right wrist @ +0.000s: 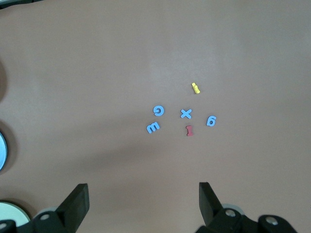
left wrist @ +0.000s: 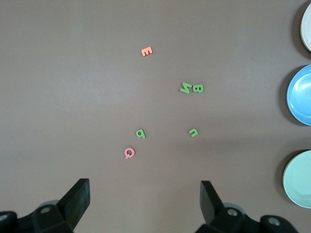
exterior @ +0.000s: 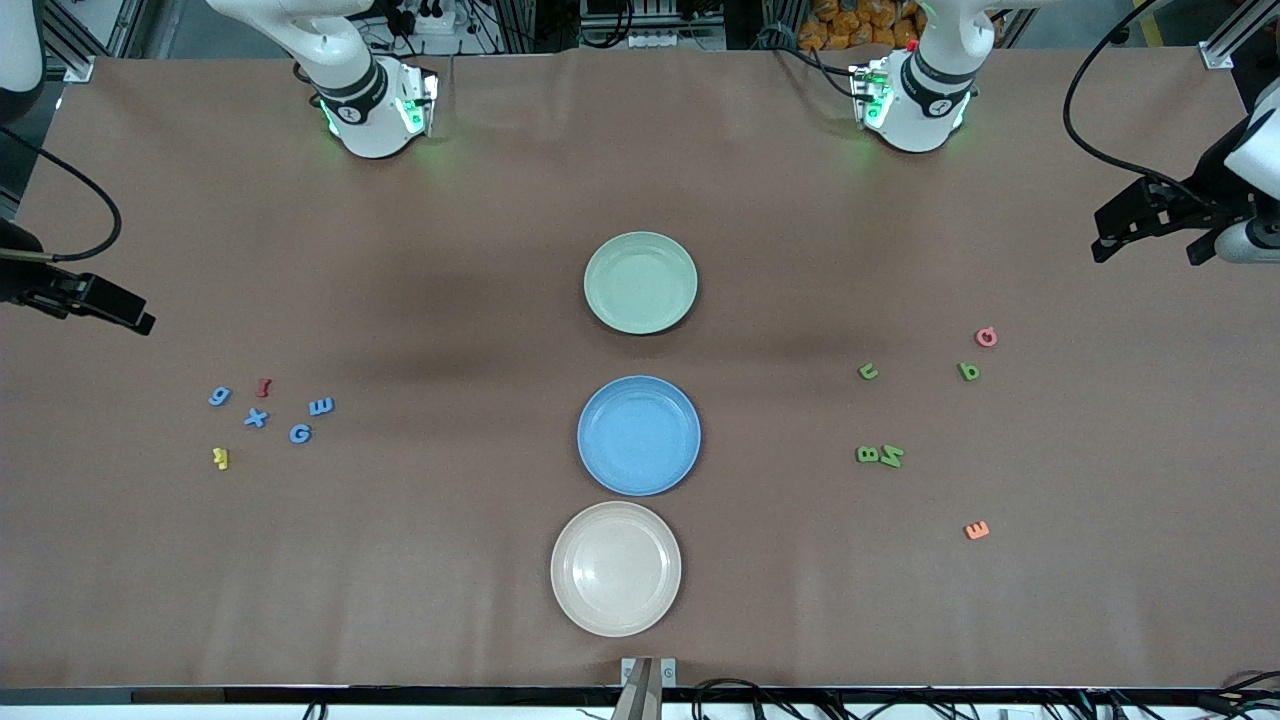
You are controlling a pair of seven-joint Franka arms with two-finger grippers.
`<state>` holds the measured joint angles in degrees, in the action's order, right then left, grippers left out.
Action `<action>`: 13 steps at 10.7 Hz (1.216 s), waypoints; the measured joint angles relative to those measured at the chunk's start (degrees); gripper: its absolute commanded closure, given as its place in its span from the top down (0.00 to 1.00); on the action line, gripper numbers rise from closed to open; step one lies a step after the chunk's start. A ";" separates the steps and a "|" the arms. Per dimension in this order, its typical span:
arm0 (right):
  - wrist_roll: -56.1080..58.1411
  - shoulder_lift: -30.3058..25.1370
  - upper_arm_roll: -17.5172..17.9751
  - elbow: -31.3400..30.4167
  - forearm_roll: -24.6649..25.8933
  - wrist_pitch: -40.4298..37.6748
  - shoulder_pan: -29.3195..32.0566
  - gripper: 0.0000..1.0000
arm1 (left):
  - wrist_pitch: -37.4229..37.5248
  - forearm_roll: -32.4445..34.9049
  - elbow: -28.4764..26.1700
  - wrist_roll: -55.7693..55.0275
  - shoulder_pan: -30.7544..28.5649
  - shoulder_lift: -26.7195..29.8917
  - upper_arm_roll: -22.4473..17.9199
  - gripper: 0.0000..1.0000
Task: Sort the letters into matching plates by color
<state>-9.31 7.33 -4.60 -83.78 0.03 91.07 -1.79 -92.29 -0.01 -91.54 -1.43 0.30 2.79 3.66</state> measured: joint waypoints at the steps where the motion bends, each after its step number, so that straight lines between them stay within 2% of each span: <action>1: 0.00 0.00 -0.01 0.00 0.00 0.01 0.01 1.00 | 0.00 0.00 0.00 0.00 0.19 -0.09 0.01 1.00; 7: 0.01 0.00 -0.07 0.01 0.02 0.02 0.11 1.00 | 0.11 0.00 -0.01 0.00 0.10 -0.44 -0.09 1.00; 11: -0.26 0.00 -0.06 0.01 0.03 -0.07 0.11 1.00 | 0.36 0.00 -0.85 -3.29 0.05 -3.82 -0.14 1.00; 13: -4.09 0.10 -0.04 -0.14 0.03 -0.09 0.10 1.00 | -0.63 0.00 -2.75 -3.48 -0.72 -4.71 -0.24 1.00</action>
<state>-13.40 7.43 -4.63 -83.92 0.06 90.98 -1.69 -92.92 -0.01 -94.29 -4.91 -0.42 -1.92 3.41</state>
